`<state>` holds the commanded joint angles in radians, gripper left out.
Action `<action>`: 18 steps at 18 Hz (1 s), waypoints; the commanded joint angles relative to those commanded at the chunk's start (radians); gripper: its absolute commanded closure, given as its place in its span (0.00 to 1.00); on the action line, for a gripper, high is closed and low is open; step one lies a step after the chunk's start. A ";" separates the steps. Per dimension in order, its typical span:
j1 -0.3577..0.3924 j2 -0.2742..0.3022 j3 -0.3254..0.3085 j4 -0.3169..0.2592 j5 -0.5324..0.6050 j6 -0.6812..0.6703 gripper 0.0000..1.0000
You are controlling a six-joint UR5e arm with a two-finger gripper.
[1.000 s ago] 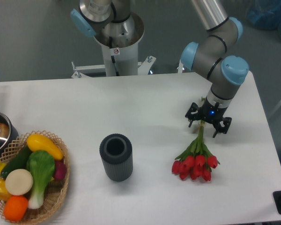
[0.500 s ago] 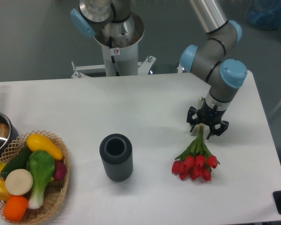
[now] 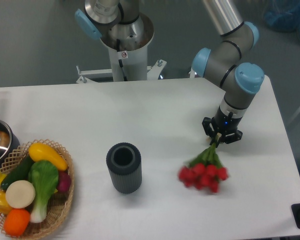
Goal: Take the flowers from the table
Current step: 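Lift the red tulip bunch up off the table by the stems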
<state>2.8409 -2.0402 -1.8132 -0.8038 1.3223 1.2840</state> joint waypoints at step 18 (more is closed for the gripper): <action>-0.003 0.144 0.143 0.000 -0.467 -0.094 0.93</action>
<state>2.8379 -1.8960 -1.6706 -0.8038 0.8549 1.1904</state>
